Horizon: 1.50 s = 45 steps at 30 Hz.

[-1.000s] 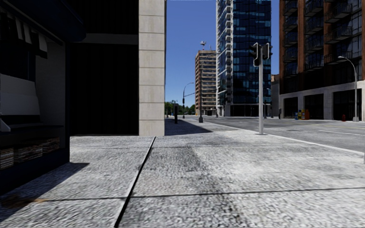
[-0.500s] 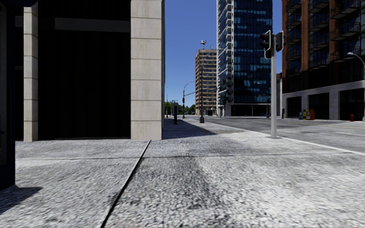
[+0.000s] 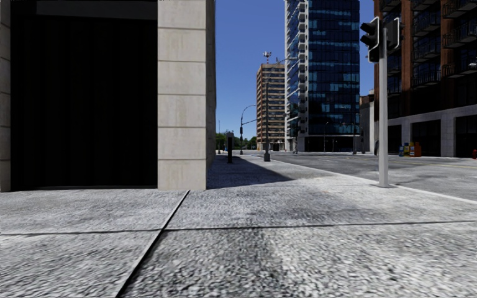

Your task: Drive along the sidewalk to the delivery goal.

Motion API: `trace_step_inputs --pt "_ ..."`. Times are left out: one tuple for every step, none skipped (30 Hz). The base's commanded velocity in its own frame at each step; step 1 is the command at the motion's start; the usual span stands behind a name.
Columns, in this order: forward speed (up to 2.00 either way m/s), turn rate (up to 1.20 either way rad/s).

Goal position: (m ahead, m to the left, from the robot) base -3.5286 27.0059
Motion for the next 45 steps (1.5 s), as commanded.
trace_step_inputs --pt "2.00 0.69" --pt "2.00 0.69" --pt "2.00 0.70" --pt "2.00 0.70" --pt "2.00 0.70" --pt "2.00 0.70" --pt "2.00 0.70" --pt "2.00 0.70" --pt "2.00 0.70" --pt "2.00 0.70" --pt "2.00 0.70" --pt "2.00 0.70" --pt "2.00 0.70" --pt "2.00 0.70" --pt "2.00 0.70" --pt "2.00 0.71" --pt "2.00 0.72" --pt "2.00 0.72" --pt "2.00 0.73" --pt "2.00 0.74" --pt "2.00 0.74" --pt "2.00 0.75" --pt "2.00 0.76" --pt "2.00 0.78" --pt "2.00 0.83" --pt "2.00 0.87" --pt "2.00 0.87" --pt "2.00 0.89" --pt "2.00 0.91" --pt "2.00 0.93" --pt "2.00 0.95" --pt "2.00 0.97" --pt "2.00 0.97" --pt "2.00 1.00" --pt "2.00 1.01" --pt "2.00 1.01" --pt "2.00 1.01" --pt "2.00 1.01" --pt "2.00 1.01" --pt "2.00 1.01" --pt "2.00 1.01" --pt "2.00 1.01" --pt "2.00 1.01" --pt "2.00 1.01" --pt "2.00 1.01"
